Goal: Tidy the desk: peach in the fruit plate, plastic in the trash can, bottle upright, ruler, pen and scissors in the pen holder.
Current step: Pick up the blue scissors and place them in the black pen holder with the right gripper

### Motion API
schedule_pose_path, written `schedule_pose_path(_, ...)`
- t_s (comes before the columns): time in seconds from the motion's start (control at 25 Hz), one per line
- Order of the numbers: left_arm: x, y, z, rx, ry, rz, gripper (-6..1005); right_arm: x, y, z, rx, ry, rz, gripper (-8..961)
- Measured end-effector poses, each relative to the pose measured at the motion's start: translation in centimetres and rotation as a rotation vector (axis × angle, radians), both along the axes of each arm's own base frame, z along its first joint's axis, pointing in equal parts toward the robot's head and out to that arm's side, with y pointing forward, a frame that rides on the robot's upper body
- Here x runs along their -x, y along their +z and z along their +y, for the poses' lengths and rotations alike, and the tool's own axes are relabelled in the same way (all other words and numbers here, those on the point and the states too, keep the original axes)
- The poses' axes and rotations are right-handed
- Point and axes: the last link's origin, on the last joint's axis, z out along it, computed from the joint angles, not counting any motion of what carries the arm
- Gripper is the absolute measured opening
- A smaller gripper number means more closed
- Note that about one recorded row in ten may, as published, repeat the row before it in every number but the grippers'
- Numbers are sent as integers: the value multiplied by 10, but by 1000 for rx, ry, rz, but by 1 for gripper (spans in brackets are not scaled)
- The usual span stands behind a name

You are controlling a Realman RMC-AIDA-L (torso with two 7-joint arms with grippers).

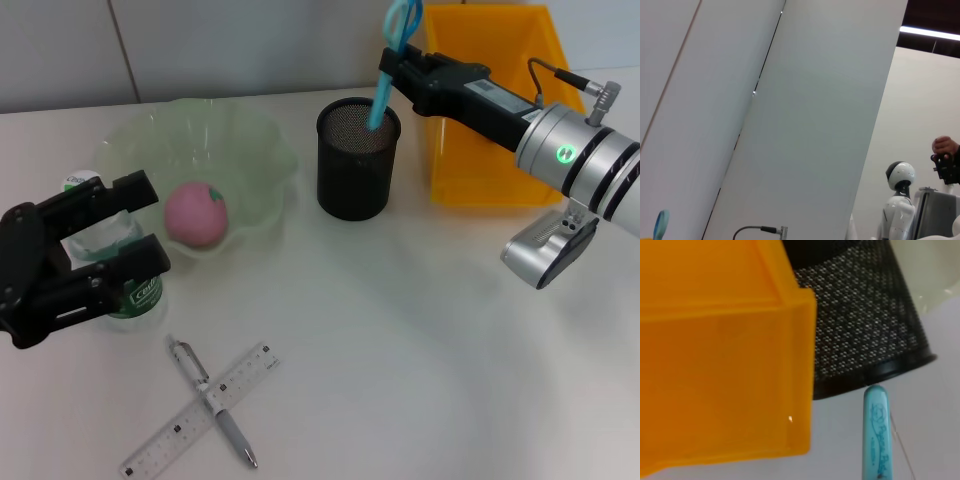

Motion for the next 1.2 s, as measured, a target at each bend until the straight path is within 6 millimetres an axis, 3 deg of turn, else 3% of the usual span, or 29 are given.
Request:
schedule_pose_path(0.48,-1,3,-2,-19,-14,-13,786,2,-7,-6,20,1,34,248)
schedule_pose_path(0.8,-1,3,-3,-21,-19,-13,787,5,-10,-9,32,10,51,478)
schedule_pose_path(1.2,-1,6,-4,-39,-26,-22,787,-3,-11,-12,21,-2,26,494)
